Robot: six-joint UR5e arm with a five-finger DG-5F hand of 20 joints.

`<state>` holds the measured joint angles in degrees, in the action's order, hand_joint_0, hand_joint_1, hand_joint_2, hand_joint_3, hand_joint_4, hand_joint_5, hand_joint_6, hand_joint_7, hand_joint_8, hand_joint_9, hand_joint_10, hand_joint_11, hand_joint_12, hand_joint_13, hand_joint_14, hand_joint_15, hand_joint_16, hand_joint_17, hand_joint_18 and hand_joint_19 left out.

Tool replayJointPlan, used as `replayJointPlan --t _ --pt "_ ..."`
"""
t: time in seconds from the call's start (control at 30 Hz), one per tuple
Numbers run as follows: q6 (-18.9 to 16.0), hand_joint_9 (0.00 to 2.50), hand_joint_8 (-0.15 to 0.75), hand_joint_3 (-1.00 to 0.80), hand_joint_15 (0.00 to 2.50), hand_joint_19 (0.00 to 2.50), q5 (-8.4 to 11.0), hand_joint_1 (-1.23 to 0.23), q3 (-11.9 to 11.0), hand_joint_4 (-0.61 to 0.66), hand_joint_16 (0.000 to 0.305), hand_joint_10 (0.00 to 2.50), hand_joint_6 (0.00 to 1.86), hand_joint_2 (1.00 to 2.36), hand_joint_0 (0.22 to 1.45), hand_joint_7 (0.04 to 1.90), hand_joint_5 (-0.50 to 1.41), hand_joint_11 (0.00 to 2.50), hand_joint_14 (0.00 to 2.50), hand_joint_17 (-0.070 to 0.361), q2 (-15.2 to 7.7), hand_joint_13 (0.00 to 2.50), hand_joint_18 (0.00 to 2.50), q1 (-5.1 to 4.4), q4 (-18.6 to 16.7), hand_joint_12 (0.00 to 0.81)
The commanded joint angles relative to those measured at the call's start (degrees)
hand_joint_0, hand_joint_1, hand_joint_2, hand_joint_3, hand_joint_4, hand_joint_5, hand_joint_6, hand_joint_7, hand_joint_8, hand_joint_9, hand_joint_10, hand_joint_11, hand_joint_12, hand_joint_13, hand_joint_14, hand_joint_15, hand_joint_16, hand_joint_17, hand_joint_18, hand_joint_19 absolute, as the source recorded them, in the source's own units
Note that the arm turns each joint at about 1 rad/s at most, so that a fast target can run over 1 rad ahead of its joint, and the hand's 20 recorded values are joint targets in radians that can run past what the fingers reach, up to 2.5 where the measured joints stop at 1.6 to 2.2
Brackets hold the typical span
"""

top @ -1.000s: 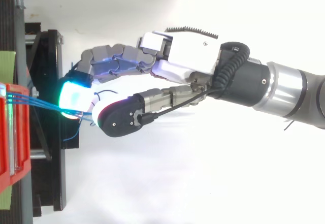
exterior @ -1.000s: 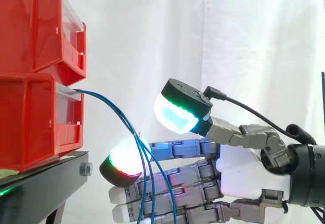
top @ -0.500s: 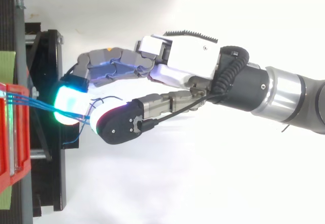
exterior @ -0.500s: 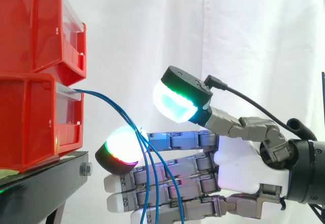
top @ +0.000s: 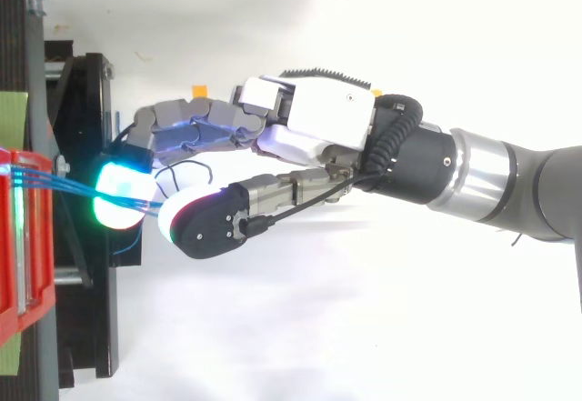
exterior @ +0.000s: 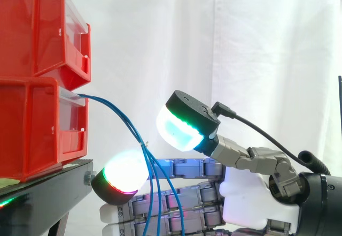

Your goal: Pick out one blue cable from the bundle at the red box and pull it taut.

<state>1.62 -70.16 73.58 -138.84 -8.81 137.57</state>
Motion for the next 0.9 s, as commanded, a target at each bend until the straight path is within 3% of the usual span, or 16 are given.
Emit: replayJointPlan --t 0.0,0.33,0.6,0.87 --pt "0.0 0.42 0.247 -0.40 0.27 0.38 -0.15 -0.55 0.0 0.16 0.041 0.01 0.50 1.01 0.55 1.09 -0.18 0.35 0.01 0.092 0.0 0.38 0.31 0.02 -0.3 0.308" --pt "-0.7 0.42 0.241 -0.37 0.27 0.38 -1.29 -0.56 0.0 0.14 0.040 0.01 0.50 1.01 0.57 1.11 -0.18 0.35 0.01 0.090 0.0 0.38 0.32 0.02 -0.8 0.305" --pt "-1.2 0.43 0.239 -0.34 0.27 0.38 -4.72 -0.58 0.1 0.14 0.040 0.01 0.50 1.02 0.58 1.12 -0.18 0.35 0.01 0.090 0.0 0.39 0.32 0.46 -1.8 0.304" --pt "-1.4 0.43 0.238 -0.33 0.27 0.38 -5.34 -0.58 0.2 0.14 0.040 0.01 0.50 1.02 0.59 1.13 -0.18 0.36 0.01 0.089 0.0 0.39 0.33 0.90 -1.5 0.304"
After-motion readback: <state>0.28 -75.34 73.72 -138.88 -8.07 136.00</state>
